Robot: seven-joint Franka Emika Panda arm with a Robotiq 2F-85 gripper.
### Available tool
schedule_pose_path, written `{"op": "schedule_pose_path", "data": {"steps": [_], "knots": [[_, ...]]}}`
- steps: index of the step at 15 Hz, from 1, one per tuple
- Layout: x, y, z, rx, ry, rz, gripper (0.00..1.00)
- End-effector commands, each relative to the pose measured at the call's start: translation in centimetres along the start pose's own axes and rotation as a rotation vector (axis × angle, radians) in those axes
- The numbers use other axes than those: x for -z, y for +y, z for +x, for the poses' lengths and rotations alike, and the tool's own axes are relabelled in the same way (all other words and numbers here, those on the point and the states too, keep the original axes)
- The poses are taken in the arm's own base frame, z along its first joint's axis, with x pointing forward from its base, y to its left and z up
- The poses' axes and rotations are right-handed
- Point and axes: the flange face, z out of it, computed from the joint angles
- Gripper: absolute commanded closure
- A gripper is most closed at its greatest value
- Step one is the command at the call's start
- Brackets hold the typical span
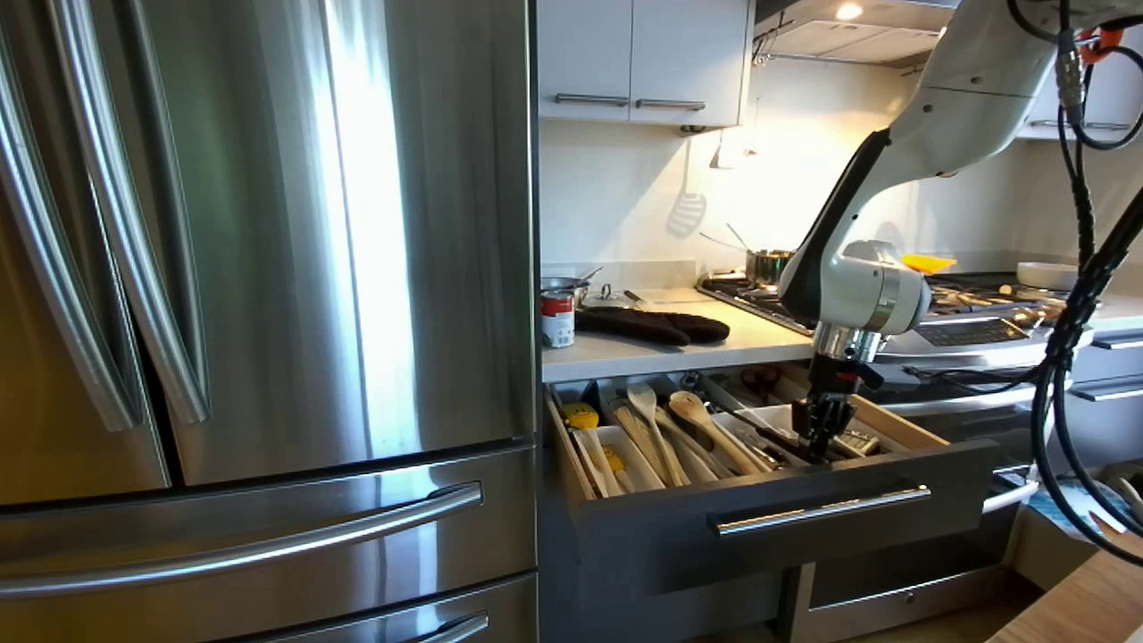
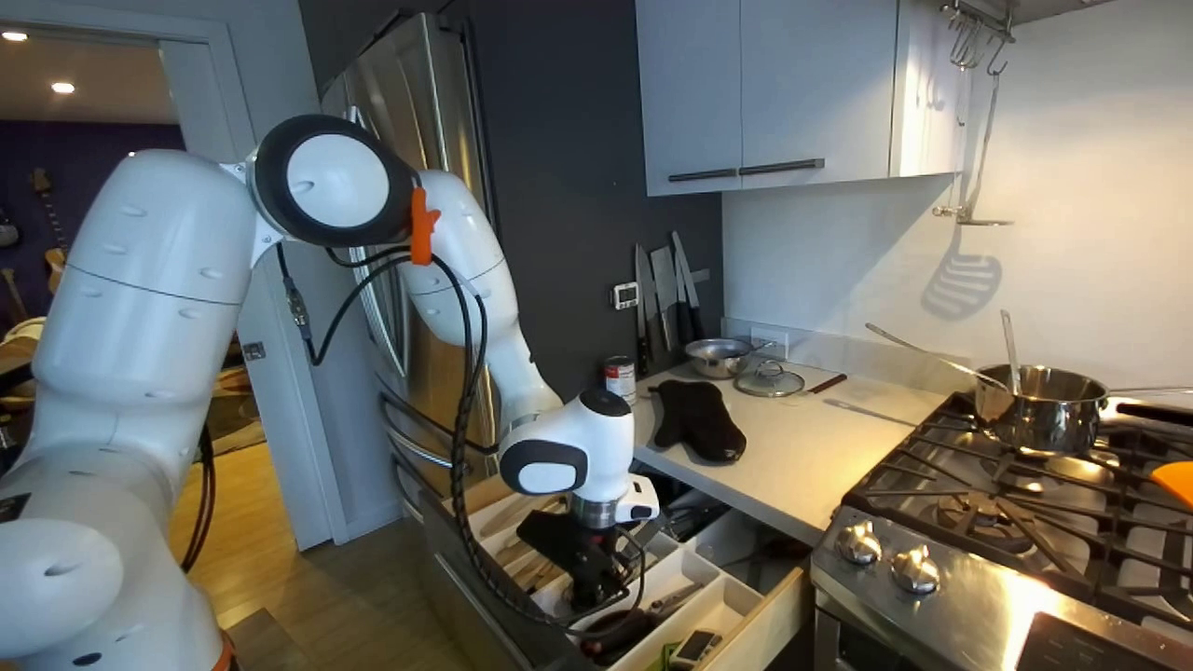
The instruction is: Put the knife into the drawer
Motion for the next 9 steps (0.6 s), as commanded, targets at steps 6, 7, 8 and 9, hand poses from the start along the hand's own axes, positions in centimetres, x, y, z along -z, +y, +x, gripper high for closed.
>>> {"op": "schedule_pose_path", "data": {"steps": [6, 7, 8, 9], "knots": [[3.2, -0.5, -0.4, 0.064, 0.076, -0.067, 0.02], [4.4, -0.9, -0.8, 0.094, 0.101, -0.087, 0.00], [5.7, -1.4, -1.4, 0.123, 0.126, -0.108, 0.00], [6.7, -1.8, -1.9, 0.148, 0.147, -0.124, 0.00]]}}
